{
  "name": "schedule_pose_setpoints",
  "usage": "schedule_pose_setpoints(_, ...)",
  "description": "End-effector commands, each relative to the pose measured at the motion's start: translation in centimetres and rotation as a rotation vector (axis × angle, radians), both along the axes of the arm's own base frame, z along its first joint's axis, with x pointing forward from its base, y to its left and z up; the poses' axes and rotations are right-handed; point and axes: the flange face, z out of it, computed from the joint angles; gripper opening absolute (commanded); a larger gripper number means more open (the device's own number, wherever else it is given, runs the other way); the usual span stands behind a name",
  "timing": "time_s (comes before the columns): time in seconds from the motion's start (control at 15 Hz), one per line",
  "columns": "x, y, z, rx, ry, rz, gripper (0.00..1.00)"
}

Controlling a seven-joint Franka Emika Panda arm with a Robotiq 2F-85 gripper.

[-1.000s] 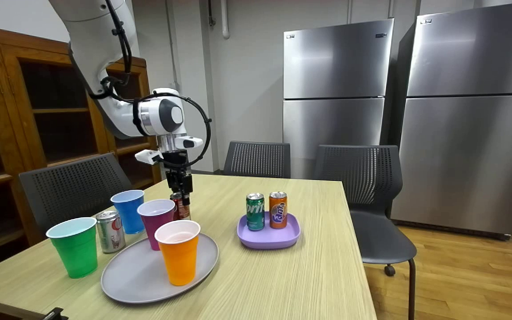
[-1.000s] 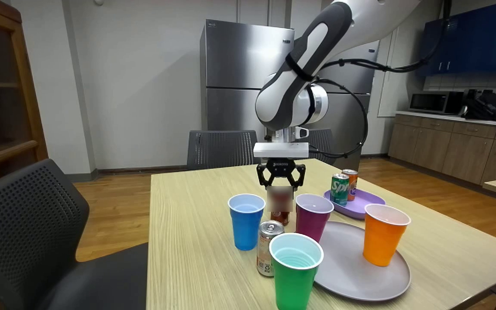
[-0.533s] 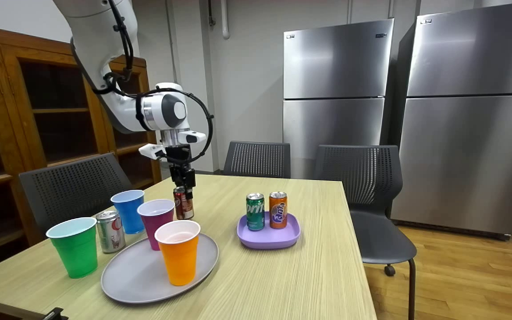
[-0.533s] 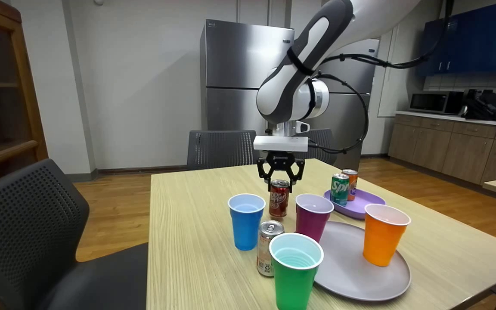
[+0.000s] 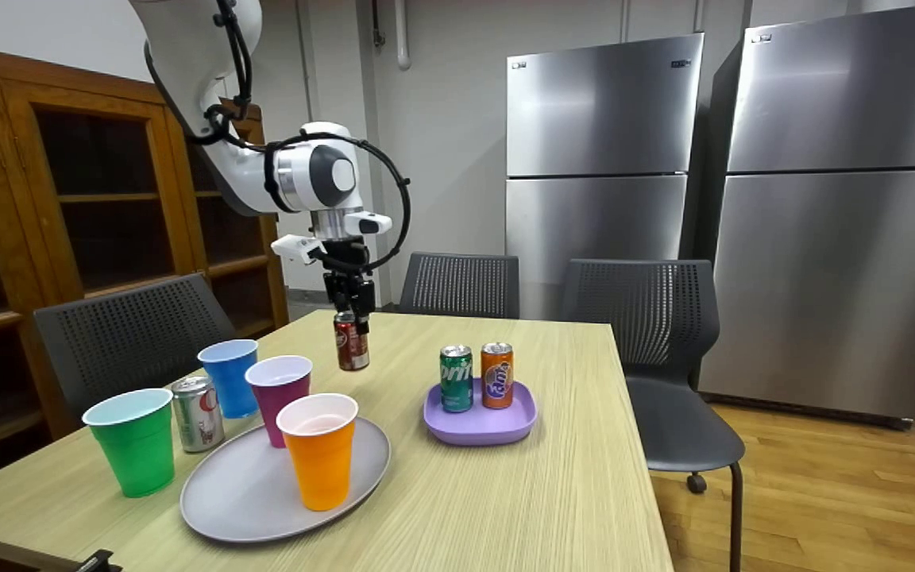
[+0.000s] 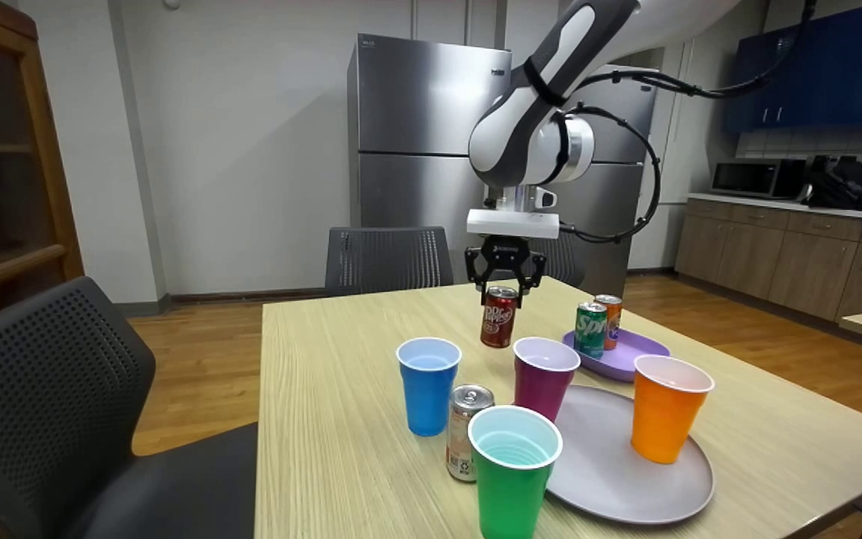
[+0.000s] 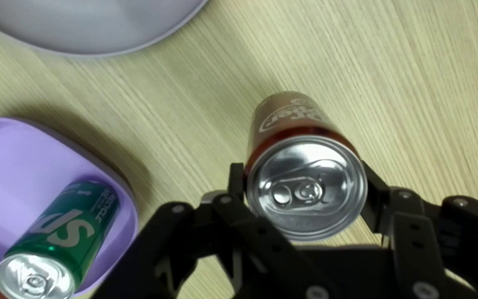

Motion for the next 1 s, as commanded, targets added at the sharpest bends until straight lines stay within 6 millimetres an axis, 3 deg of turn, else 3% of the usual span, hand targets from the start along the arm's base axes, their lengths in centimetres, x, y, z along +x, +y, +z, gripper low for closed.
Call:
schedule_pose_setpoints(0.0,-0.2,-2.7,3.1,0.055,-0.027,0.041,0.39)
schedule_pose_setpoints(0.93,-0.4,-13.4,8.5,0.121,-0.114,0.158,0.39)
